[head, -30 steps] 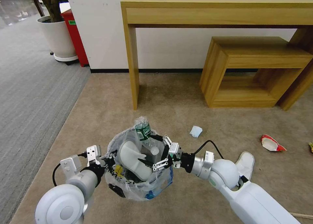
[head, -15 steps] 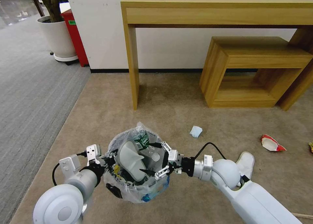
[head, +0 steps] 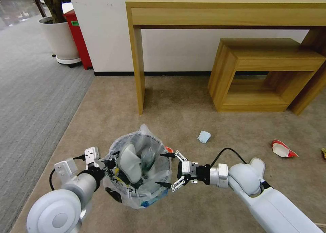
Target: Pick up the trash bin and place the garbage on the floor into it.
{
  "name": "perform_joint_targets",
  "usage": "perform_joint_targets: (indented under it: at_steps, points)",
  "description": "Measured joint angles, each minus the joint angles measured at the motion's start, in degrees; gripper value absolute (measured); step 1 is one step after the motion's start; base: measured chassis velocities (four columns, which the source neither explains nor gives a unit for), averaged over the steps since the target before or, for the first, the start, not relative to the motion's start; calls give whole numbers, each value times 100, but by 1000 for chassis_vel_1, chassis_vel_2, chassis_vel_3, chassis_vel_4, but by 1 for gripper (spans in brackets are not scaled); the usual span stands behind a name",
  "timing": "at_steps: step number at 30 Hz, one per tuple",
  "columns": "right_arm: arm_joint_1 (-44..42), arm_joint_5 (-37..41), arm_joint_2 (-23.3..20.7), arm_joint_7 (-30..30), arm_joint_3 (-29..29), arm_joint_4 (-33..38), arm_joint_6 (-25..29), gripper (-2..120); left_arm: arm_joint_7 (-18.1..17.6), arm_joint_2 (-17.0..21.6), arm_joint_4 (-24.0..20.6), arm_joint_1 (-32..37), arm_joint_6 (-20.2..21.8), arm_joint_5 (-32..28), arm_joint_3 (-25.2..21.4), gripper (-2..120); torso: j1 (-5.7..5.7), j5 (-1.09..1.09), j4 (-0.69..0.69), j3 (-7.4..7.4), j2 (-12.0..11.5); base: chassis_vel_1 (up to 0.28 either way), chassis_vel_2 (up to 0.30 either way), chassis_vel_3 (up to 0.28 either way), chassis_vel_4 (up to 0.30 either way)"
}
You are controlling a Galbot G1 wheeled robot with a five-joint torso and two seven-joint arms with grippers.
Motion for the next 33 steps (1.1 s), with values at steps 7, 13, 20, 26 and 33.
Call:
perform_joint_targets:
  at_steps: [7, 13, 20, 26, 33]
  points:
    - [-43, 34, -70, -51, 123, 137, -15, 100, 2, -2, 53, 9, -5, 66, -41, 1, 0, 0, 0, 0, 0, 0, 0, 0, 0]
    - [-169, 68, -115, -141, 294, 221, -15, 100, 3, -21, 56, 24, -6, 97, -42, 1, 0, 0, 0, 0, 0, 0, 0, 0, 0]
    - [-361, 483, -78, 684, 561, 529, -151, 100, -249, -53, 192, -30, -12, 86, -203, 1, 0, 0, 0, 0, 0, 0, 0, 0, 0]
    - [-544, 588, 13, 2510, 1078, 796, -609, 100, -578, -161, 294, -57, -11, 200, -416, 1, 0, -1, 1, 0, 0, 0, 0, 0, 0]
    - [-865, 1101, 253, 4322, 1796, 594, -338, 100, -657, -361, 299, -139, -11, 397, -886, 1, 0, -1, 0, 0, 0, 0, 0, 0, 0]
